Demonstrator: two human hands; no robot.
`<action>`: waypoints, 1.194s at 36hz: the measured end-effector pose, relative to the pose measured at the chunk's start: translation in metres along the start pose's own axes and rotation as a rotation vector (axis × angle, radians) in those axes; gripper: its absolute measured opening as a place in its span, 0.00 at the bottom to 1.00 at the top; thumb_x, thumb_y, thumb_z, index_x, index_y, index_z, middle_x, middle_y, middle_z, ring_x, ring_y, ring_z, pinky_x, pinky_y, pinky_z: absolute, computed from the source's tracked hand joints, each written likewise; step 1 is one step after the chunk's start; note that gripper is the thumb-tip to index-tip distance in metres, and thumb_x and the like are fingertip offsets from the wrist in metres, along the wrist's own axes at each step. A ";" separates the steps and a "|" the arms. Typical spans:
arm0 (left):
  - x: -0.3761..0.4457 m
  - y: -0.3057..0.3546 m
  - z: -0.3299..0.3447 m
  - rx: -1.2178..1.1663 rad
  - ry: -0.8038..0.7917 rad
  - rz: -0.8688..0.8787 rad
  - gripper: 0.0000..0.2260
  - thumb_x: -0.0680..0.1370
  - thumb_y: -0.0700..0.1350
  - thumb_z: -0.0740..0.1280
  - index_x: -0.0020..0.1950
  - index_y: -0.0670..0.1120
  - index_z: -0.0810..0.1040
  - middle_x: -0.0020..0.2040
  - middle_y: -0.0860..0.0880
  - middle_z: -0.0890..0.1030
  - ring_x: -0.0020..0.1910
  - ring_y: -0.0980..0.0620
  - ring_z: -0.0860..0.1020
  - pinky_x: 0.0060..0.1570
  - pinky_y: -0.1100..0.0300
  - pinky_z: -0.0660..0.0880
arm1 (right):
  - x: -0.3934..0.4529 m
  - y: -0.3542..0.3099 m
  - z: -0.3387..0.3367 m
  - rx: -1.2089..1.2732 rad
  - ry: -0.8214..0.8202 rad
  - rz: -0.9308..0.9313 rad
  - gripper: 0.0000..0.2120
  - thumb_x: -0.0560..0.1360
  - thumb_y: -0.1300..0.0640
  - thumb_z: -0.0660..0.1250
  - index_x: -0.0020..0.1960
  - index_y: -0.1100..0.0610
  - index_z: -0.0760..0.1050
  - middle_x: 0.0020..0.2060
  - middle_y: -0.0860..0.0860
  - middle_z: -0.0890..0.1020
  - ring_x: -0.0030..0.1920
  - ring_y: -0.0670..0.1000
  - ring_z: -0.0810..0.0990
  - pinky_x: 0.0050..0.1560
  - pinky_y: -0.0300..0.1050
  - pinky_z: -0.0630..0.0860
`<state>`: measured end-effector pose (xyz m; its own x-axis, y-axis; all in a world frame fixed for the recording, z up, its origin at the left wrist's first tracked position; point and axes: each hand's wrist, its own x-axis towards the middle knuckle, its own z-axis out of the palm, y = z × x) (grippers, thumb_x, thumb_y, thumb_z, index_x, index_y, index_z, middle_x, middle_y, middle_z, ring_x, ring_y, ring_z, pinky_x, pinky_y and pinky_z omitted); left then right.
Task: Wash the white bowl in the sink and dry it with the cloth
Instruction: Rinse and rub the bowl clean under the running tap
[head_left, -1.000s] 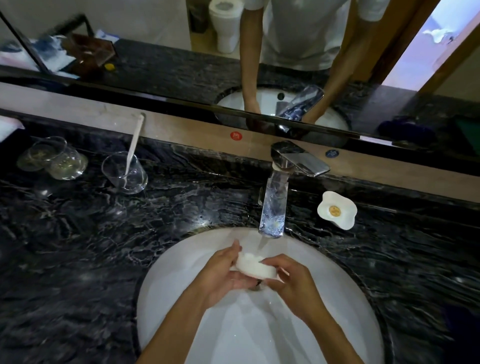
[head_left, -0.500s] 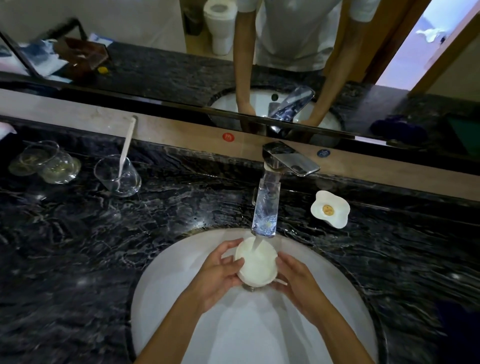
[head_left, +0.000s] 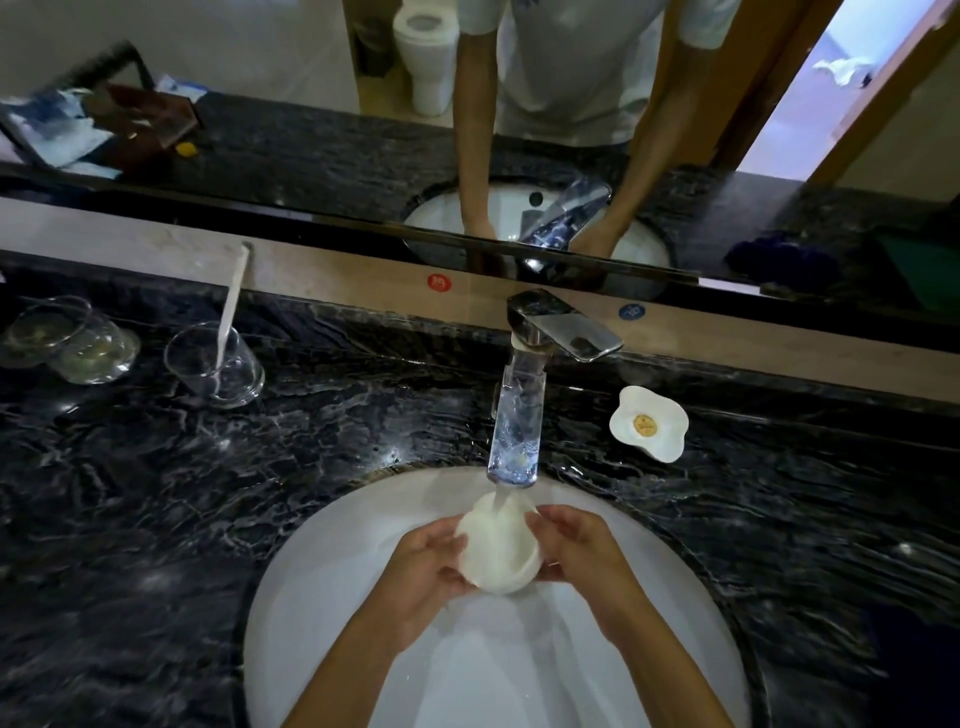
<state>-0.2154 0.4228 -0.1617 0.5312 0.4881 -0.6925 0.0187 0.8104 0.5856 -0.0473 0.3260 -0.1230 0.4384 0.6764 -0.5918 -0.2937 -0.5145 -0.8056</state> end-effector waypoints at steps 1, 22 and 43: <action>0.000 0.003 0.000 -0.002 -0.005 -0.014 0.10 0.80 0.32 0.63 0.59 0.36 0.81 0.53 0.36 0.85 0.51 0.38 0.84 0.47 0.42 0.83 | 0.001 0.002 -0.001 0.037 -0.004 0.038 0.09 0.80 0.57 0.69 0.54 0.63 0.82 0.41 0.56 0.88 0.37 0.51 0.88 0.34 0.45 0.83; -0.008 -0.003 -0.001 0.015 -0.002 0.020 0.13 0.81 0.32 0.62 0.65 0.36 0.77 0.54 0.38 0.84 0.44 0.43 0.85 0.32 0.55 0.81 | -0.009 -0.001 0.000 0.020 0.010 -0.100 0.08 0.76 0.63 0.72 0.49 0.52 0.87 0.46 0.53 0.89 0.43 0.48 0.88 0.39 0.43 0.84; -0.031 -0.004 -0.013 -0.007 -0.082 0.048 0.16 0.77 0.33 0.68 0.65 0.39 0.79 0.60 0.41 0.84 0.59 0.40 0.83 0.52 0.42 0.82 | -0.036 -0.040 -0.032 -0.001 0.075 -0.243 0.04 0.75 0.60 0.72 0.47 0.54 0.85 0.47 0.51 0.88 0.50 0.50 0.85 0.50 0.41 0.79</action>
<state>-0.2425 0.4091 -0.1478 0.5990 0.4989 -0.6264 -0.0147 0.7890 0.6143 -0.0238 0.3057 -0.0686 0.5576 0.7395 -0.3772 -0.1715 -0.3419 -0.9239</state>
